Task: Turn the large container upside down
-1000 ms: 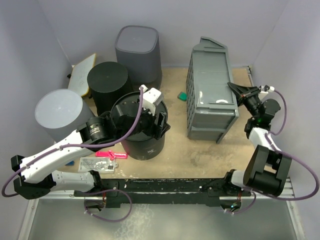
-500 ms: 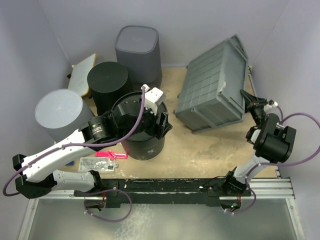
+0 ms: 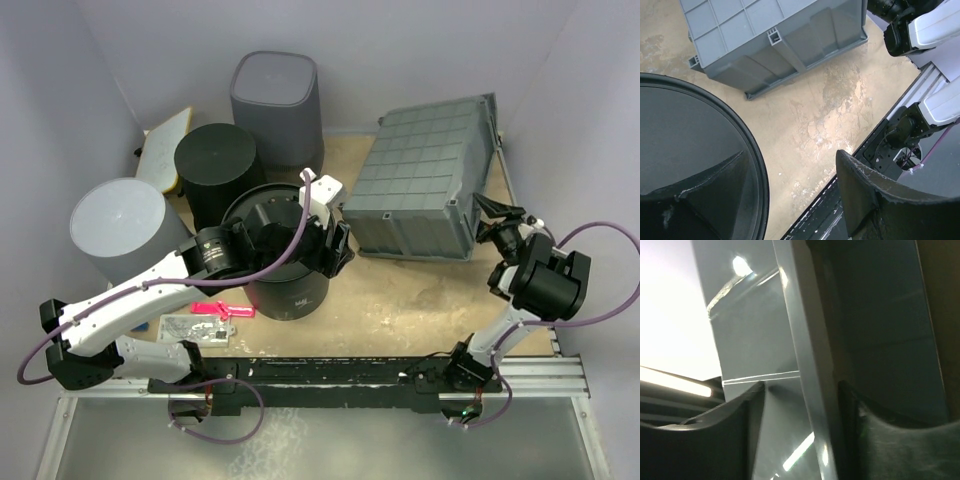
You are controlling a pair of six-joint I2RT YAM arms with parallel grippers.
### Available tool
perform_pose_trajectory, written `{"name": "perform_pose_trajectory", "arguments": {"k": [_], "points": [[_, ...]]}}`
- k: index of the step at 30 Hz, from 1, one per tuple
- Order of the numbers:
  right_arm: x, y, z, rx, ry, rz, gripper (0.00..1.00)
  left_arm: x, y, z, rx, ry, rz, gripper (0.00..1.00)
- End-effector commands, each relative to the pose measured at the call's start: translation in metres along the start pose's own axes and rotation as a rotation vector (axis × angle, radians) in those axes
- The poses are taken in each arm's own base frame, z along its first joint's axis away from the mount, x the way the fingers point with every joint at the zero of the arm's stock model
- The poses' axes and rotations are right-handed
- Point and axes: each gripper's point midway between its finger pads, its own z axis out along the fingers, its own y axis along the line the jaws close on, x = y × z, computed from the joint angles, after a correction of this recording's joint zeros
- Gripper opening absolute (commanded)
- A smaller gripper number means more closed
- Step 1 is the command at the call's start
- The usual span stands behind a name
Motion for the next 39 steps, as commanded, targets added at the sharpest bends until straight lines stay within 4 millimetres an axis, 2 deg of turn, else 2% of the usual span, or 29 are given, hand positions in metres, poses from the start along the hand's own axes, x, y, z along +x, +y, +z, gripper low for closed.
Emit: {"name": "perform_pose_trajectory", "arguments": {"k": [1,6,9,13,18,21,22,27,30,32,33,35,36,37,39], "points": [[0.026,-0.002,-0.006,0.076,0.064,-0.153,0.68,-0.032,-0.011,-0.012,0.051,-0.099,-0.007,0.68],[0.017,-0.023,-0.014,0.271,-0.031,-0.254,0.89,-0.044,-0.014,-0.023,0.069,-0.139,-0.020,0.69],[0.005,-0.037,-0.032,0.476,-0.137,-0.351,0.99,-0.054,-0.012,-0.030,0.058,-0.174,-0.031,0.70],[-0.013,-0.039,-0.065,0.691,-0.334,-0.420,1.00,-0.061,-0.004,-0.036,0.015,-0.207,-0.041,0.75],[-0.036,-0.028,-0.098,0.874,-0.534,-0.486,1.00,-0.065,0.010,-0.041,-0.053,-0.245,-0.062,0.78],[-0.045,-0.019,-0.115,0.983,-0.617,-0.496,1.00,-0.069,0.026,-0.045,-0.139,-0.274,-0.080,0.78],[-0.046,-0.019,-0.120,1.012,-0.631,-0.500,1.00,-0.070,0.031,-0.047,-0.167,-0.285,-0.091,0.78],[-0.039,0.010,-0.116,0.995,-0.666,-0.590,1.00,-0.079,0.060,-0.061,-0.322,-0.368,-0.179,0.79],[-0.023,0.035,-0.100,0.928,-0.653,-0.724,1.00,-0.083,0.085,-0.076,-0.461,-0.442,-0.271,0.79],[-0.001,0.061,-0.075,0.824,-0.586,-0.887,1.00,-0.083,0.101,-0.086,-0.553,-0.490,-0.332,0.79],[0.016,0.071,-0.058,0.744,-0.505,-0.987,1.00,-0.082,0.108,-0.089,-0.595,-0.506,-0.341,0.79],[0.068,0.095,-0.021,0.465,-0.258,-1.183,1.00,-0.076,0.119,-0.093,-0.665,-0.521,-0.345,0.80],[0.093,0.103,-0.009,0.339,-0.154,-1.228,1.00,-0.074,0.125,-0.095,-0.701,-0.528,-0.346,0.80],[0.113,0.108,-0.001,0.250,-0.073,-1.251,1.00,-0.070,0.129,-0.096,-0.729,-0.527,-0.344,0.80],[0.138,0.110,0.008,0.190,0.019,-1.291,1.00,-0.066,0.133,-0.096,-0.761,-0.515,-0.332,0.80]]}}
